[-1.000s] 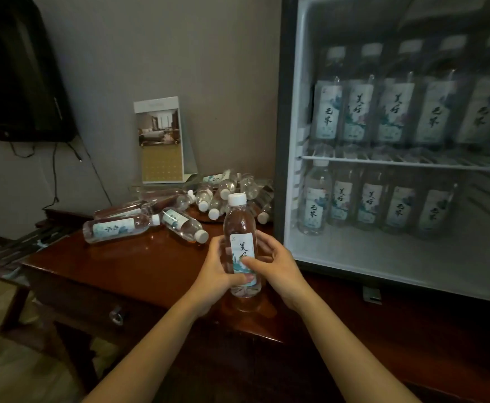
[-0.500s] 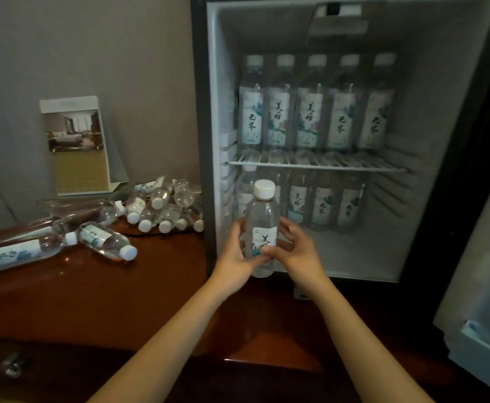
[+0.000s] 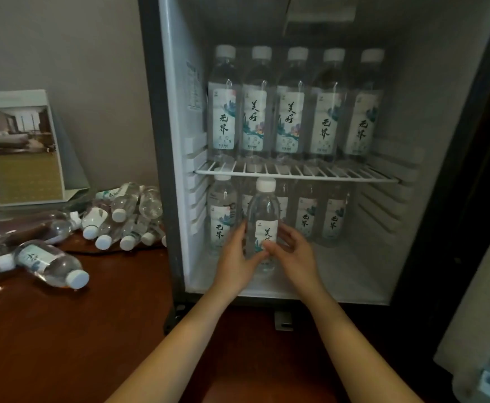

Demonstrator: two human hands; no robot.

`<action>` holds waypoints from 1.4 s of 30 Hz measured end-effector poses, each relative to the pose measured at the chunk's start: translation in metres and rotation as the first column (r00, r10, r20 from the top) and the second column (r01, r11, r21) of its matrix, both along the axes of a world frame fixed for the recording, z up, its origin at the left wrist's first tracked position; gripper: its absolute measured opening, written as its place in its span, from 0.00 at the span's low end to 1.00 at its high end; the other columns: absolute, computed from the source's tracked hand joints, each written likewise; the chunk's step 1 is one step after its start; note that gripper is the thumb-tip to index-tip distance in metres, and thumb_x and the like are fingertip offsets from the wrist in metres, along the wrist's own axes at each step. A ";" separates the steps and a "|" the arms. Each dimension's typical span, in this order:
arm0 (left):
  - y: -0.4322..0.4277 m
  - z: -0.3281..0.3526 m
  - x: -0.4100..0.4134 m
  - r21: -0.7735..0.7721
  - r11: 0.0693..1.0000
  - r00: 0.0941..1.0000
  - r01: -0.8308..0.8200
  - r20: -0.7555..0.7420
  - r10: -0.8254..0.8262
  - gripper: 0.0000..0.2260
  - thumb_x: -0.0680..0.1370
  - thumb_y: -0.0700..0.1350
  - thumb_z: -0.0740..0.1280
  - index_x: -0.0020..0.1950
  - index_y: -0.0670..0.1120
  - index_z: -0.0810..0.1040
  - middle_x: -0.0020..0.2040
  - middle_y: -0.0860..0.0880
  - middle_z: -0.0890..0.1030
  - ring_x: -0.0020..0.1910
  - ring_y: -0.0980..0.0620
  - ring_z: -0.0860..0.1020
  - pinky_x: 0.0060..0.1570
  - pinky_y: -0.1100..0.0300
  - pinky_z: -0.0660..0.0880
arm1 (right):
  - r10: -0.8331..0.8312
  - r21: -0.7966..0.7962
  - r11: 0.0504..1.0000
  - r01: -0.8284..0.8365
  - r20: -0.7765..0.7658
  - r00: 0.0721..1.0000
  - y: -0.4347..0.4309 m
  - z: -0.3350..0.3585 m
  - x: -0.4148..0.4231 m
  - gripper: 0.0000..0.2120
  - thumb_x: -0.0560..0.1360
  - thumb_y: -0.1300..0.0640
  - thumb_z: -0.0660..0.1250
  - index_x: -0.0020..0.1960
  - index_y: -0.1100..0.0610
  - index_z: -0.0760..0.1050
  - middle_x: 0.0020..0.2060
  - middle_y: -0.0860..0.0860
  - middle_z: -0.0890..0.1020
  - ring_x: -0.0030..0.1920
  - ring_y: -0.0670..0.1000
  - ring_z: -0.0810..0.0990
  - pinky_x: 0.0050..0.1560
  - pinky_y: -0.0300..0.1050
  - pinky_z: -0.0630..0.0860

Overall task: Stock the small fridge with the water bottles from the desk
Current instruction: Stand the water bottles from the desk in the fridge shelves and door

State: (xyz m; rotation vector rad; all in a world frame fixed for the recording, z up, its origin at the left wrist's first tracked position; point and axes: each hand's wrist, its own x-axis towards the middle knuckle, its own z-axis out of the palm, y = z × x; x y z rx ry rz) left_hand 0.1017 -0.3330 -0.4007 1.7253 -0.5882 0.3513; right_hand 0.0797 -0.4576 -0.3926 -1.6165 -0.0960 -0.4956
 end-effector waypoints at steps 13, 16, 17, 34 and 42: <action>0.010 -0.010 0.013 0.114 0.894 0.873 -0.433 0.300 0.385 0.19 0.75 0.31 0.65 0.65 0.41 0.74 0.57 0.43 0.80 0.53 0.48 0.80 0.52 0.67 0.72 | -0.126 -0.106 0.987 0.124 -0.007 0.992 0.012 -0.012 0.045 0.21 0.70 0.51 0.73 0.61 0.56 0.75 0.49 0.44 0.79 0.47 0.37 0.76 0.45 0.26 0.72; 0.015 -0.011 0.015 0.149 0.887 0.873 -0.437 0.307 0.378 0.19 0.75 0.32 0.64 0.66 0.42 0.74 0.60 0.45 0.79 0.55 0.50 0.78 0.55 0.66 0.72 | -0.168 -0.121 0.978 0.167 0.003 0.986 0.018 -0.013 0.048 0.18 0.69 0.49 0.73 0.57 0.52 0.75 0.44 0.41 0.78 0.45 0.36 0.75 0.43 0.26 0.71; 0.016 -0.012 0.016 0.152 0.891 0.880 -0.428 0.293 0.373 0.20 0.76 0.32 0.63 0.66 0.43 0.73 0.60 0.46 0.78 0.56 0.51 0.78 0.55 0.66 0.72 | -0.182 -0.133 0.974 0.181 0.006 0.983 0.019 -0.013 0.048 0.19 0.69 0.48 0.73 0.57 0.51 0.75 0.45 0.41 0.77 0.45 0.38 0.76 0.42 0.26 0.70; 0.034 -0.009 -0.011 0.121 0.940 0.929 -0.318 0.235 0.284 0.12 0.76 0.35 0.65 0.57 0.45 0.79 0.52 0.52 0.81 0.50 0.59 0.79 0.47 0.77 0.71 | -0.296 -0.231 0.919 0.320 0.132 0.946 0.035 -0.001 0.017 0.04 0.74 0.59 0.69 0.48 0.55 0.78 0.36 0.44 0.78 0.37 0.36 0.75 0.37 0.24 0.69; 0.131 -0.002 -0.048 0.059 0.864 0.780 -0.500 0.463 0.420 0.08 0.70 0.34 0.64 0.42 0.43 0.82 0.39 0.54 0.79 0.39 0.60 0.78 0.40 0.69 0.73 | 0.066 -0.217 0.975 -0.052 0.056 0.996 0.108 0.012 -0.023 0.12 0.76 0.60 0.66 0.36 0.47 0.75 0.30 0.47 0.79 0.34 0.50 0.80 0.41 0.48 0.77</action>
